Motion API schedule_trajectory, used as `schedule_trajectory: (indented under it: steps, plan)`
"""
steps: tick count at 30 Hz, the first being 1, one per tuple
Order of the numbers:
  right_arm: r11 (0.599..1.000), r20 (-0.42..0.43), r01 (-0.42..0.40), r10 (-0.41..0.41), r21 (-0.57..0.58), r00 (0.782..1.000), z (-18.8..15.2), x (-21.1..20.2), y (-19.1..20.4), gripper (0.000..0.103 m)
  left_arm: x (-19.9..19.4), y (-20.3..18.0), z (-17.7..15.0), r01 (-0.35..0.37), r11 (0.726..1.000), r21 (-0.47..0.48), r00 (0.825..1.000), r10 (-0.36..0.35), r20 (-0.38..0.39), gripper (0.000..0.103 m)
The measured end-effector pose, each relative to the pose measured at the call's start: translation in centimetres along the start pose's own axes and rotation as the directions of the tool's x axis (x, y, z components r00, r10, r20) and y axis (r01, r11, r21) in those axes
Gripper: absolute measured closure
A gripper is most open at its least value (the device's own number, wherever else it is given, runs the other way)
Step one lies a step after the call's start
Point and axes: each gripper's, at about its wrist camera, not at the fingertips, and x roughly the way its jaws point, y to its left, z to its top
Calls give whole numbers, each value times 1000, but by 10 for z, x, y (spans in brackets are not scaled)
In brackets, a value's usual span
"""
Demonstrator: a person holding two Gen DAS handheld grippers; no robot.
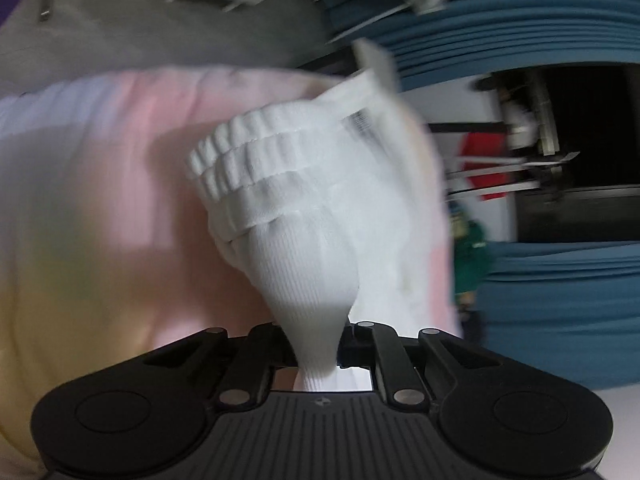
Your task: Fold clothes
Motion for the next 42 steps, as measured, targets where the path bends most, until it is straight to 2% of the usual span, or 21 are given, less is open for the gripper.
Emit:
schedule_trajectory:
  steps: [4,7,11,16,22,24,27,30,32,33,34,35,36,37,39,40,42]
  plan:
    - [999,10,-40,40,-1,999,14,-7,15,97,-22,-24,12,105,994,36,994,-106,39,93]
    - [998,11,-60,60,-31,998,27,8,48,97,-15,-56,27,120,991,56,991,-123,44,93]
    - [988,27,-59,63,-143,998,39,46,114,97,21,-101,60,107,992,60,993,-110,51,93]
    - [961,50,-47,63,-272,997,42,118,197,98,95,-145,112,58,997,56,996,-62,66,92]
    - [926,45,0,18,-379,999,-1,236,270,97,219,-172,158,-77,993,86,993,69,91,92]
    - [913,32,36,-25,-406,999,-23,272,279,97,263,-172,168,-135,988,81,988,127,92,91]
    - [893,4,101,-110,-438,994,-52,316,278,97,307,-167,181,-178,981,81,982,172,75,88]
    - [891,-35,102,-131,-443,991,-66,340,267,96,322,-164,186,-182,978,105,982,176,65,84]
    - [895,-49,88,-121,-438,991,-69,344,261,93,324,-162,187,-175,976,129,984,168,59,79]
    - [898,-57,72,-108,-434,993,-67,343,259,87,320,-162,185,-170,974,148,985,164,55,72]
    - [906,-68,51,-88,-421,994,-64,339,255,76,316,-162,183,-166,972,169,986,159,53,67]
    - [915,-79,29,-67,-402,995,-61,334,251,70,309,-163,180,-162,968,192,987,154,56,56]
    - [929,-100,-4,-36,-369,994,-56,327,245,60,303,-164,176,-155,964,216,988,146,57,47]
    - [944,-122,-37,-3,-329,993,-52,320,239,50,295,-167,172,-137,960,243,990,128,54,43]
    - [960,-139,-77,40,-268,989,-45,298,226,36,272,-172,158,-99,952,290,995,88,51,28]
    - [965,-136,-90,58,-248,989,-42,286,219,31,262,-174,150,-77,947,312,996,62,58,24]
    - [975,-144,-117,91,-187,985,-37,261,196,30,241,-174,130,-45,942,332,998,25,66,19]
